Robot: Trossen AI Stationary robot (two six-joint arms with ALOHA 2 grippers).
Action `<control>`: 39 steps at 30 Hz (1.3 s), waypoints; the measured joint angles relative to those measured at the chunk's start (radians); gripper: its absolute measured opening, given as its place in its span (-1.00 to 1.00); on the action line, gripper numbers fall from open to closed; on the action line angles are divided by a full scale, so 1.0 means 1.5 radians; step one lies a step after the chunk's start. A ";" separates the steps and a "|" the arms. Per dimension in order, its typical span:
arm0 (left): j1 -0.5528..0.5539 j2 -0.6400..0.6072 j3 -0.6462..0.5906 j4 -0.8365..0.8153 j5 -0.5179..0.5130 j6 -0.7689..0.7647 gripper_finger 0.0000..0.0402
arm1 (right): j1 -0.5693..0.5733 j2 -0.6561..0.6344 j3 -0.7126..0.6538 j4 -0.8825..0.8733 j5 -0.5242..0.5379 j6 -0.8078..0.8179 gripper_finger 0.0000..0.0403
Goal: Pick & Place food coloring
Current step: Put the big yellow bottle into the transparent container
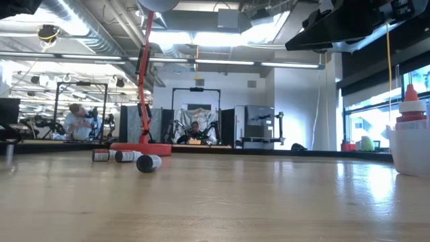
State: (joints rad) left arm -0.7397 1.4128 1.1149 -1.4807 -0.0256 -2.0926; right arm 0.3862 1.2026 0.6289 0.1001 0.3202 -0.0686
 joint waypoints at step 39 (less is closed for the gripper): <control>-0.021 -0.020 -0.107 0.120 0.034 -0.029 0.21 | 0.000 0.000 0.000 0.000 0.000 0.005 -0.19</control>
State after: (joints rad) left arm -0.7715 1.3827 0.9543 -1.3006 0.0257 -2.1368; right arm 0.3866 1.2026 0.6292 0.0996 0.3202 -0.0612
